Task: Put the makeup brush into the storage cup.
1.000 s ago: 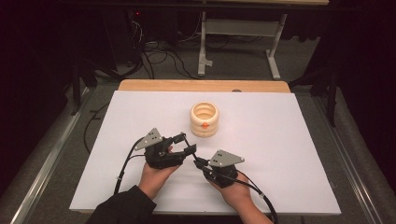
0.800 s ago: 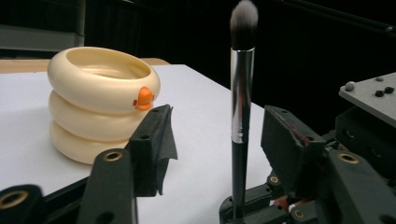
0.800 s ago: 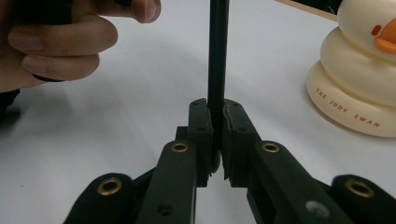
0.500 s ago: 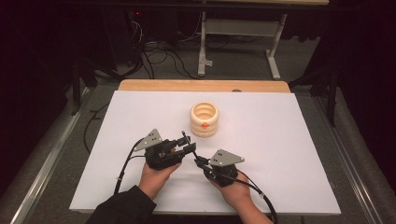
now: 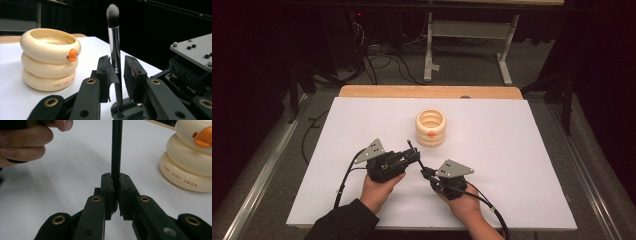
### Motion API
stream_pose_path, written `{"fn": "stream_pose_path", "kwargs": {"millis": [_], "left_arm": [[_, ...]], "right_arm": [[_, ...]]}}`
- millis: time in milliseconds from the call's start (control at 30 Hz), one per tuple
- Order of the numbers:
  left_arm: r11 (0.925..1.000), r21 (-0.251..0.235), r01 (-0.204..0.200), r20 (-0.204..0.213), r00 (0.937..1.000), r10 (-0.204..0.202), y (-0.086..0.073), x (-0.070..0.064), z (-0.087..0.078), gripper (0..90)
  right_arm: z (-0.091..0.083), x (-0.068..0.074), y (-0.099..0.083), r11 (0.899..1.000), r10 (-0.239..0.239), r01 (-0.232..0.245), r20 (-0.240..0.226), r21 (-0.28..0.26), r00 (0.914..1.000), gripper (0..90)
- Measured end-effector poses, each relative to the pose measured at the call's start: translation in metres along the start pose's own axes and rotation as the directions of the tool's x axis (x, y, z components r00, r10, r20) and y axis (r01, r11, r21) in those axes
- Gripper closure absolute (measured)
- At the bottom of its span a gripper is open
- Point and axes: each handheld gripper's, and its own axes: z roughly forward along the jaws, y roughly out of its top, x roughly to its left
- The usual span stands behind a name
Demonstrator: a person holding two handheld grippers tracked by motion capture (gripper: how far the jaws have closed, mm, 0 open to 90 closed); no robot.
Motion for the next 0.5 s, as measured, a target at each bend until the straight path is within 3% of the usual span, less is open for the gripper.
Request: {"fn": "stream_pose_path", "kwargs": {"millis": [500], "left_arm": [[0.9999,-0.003,0.010,0.024,0.9997,-0.009,-0.0009,0.0008,-0.0001,81.5]], "right_arm": [[0.0002,0.0001,0.0000,1.000,-0.008,0.008,0.002,0.005,1.0000,85.6]]}}
